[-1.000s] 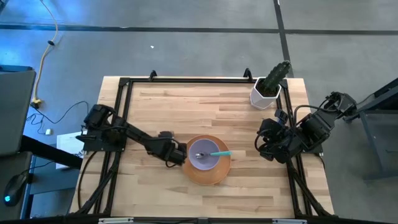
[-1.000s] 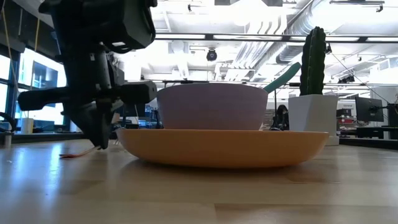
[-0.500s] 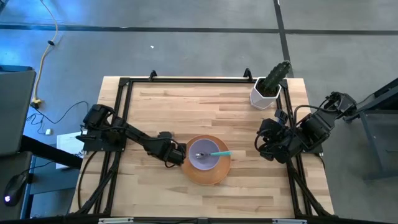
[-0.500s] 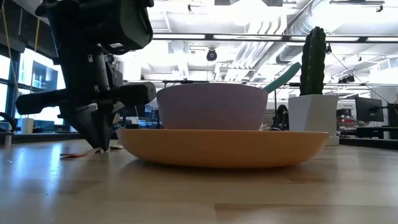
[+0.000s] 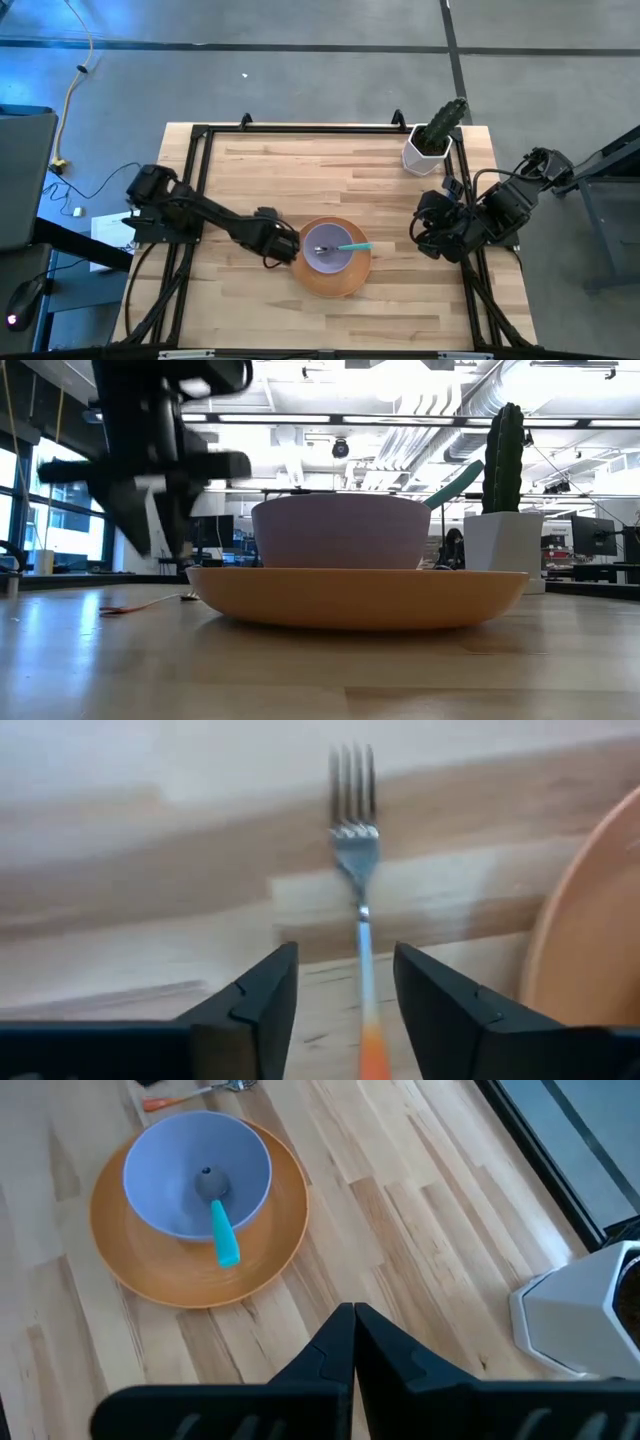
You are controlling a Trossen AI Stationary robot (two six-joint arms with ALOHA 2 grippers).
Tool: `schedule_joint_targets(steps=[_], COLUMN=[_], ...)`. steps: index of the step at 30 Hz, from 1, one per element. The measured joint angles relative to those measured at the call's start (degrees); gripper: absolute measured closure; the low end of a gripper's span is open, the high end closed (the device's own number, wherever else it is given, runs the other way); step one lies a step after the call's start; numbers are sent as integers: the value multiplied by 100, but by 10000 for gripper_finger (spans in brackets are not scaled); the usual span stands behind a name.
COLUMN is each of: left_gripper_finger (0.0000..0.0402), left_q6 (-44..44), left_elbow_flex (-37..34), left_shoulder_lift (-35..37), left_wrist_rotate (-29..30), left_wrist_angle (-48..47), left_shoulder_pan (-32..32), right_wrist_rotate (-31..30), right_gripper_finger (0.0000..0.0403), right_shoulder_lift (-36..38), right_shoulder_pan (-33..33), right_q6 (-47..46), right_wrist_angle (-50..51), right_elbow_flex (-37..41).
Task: Set table place
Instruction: Adjust the orange plate
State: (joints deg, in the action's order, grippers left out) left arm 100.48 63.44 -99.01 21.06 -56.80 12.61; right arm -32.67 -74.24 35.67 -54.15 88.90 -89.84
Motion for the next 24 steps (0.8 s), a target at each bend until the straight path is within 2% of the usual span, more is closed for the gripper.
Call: schedule_joint_targets(steps=[5,9,11,15,20,22,24], left_gripper_finger=[247,261,272,308,385,394,388], left_q6=[63,194,-230,-703,-1249,-1485,-1634], left_elbow_flex=[842,1693,1912,1999,1893,1872,1869], left_shoulder_lift=[428,765,999,1619,2084,2199,2255], left_wrist_rotate=[456,937,1107,1293,1362,1439,1538], left_wrist_angle=[-1805,-3334,-3231,-3333,-3338,-3318,-3326], left_shoulder_pan=[258,602,743,964,1199,1299,1321], right_wrist_rotate=[-132,-71,176,805,911,873,907], right_gripper_finger=[403,403,403,403,403,403,403], right_shoulder_lift=[-2,-5,-19,-94,-300,-568,-956], right_shoulder_pan=[88,301,426,625,705,691,659], right_q6=[-576,-1364,-1732,-2155,-2139,-2057,-2061], right_wrist_angle=[106,-64,-413,-2000,-5161,-6108,-6404], right_elbow_flex=[19,512,939,1959,3191,3414,3438])
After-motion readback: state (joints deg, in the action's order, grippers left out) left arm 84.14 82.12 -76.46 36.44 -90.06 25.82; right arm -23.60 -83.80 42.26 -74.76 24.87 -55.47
